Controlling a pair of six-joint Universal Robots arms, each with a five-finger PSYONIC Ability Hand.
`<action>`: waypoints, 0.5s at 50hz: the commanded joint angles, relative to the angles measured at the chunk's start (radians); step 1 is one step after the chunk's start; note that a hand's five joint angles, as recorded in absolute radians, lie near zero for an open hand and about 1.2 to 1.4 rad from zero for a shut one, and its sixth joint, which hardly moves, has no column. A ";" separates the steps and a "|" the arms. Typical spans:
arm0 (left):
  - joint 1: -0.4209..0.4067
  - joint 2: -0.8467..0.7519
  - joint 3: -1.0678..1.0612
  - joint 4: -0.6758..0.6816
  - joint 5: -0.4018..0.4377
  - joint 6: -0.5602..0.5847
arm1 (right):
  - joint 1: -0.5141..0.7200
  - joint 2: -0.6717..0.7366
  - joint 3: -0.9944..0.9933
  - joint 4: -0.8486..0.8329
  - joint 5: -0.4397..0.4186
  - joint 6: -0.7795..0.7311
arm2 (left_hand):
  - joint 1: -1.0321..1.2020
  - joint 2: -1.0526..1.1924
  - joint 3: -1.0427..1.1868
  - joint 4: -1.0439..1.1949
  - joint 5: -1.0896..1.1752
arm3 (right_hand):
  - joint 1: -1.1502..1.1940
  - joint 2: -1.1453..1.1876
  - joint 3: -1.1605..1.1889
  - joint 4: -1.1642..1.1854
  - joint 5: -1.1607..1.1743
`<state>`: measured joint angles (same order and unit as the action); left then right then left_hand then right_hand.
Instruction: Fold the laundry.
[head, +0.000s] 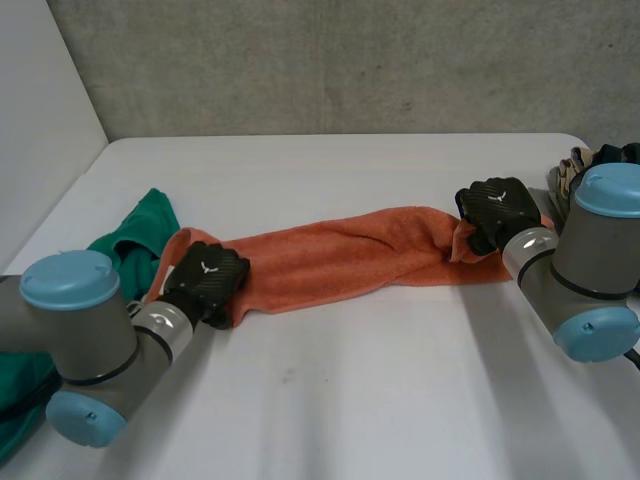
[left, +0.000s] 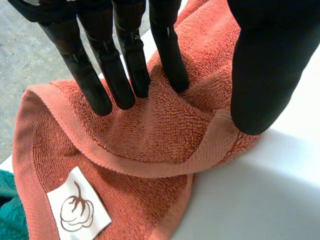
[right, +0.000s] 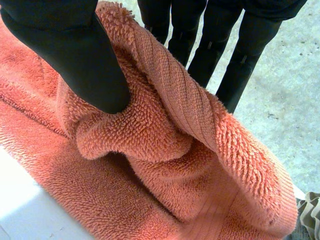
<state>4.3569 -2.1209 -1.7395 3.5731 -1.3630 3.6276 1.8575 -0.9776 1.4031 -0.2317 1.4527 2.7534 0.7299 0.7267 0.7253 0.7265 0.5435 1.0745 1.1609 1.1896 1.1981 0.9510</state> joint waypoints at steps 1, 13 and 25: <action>-0.008 -0.045 0.060 -0.004 -0.001 0.003 | 0.000 0.000 0.001 0.000 -0.002 0.000 | 0.223 0.226 0.228 0.226 0.235 | 0.322 0.235 0.207 0.198 0.271; -0.011 -0.080 0.138 -0.017 -0.030 0.008 | -0.003 -0.022 -0.003 0.011 -0.002 -0.014 | 0.666 0.670 0.671 0.670 0.678 | 0.322 0.235 0.207 0.198 0.271; 0.039 0.309 0.042 -0.270 -0.100 -0.038 | -0.030 -0.205 -0.075 0.426 -0.049 -0.231 | 0.666 0.670 0.671 0.670 0.678 | 0.322 0.235 0.207 0.198 0.271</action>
<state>4.3600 -2.0392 -1.6393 3.4368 -1.4455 3.6201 1.8503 -1.0862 1.3731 -0.0667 1.4294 2.6508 1.1609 1.1941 1.1893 1.1973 0.9861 1.0745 1.1610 1.1896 1.1981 0.9510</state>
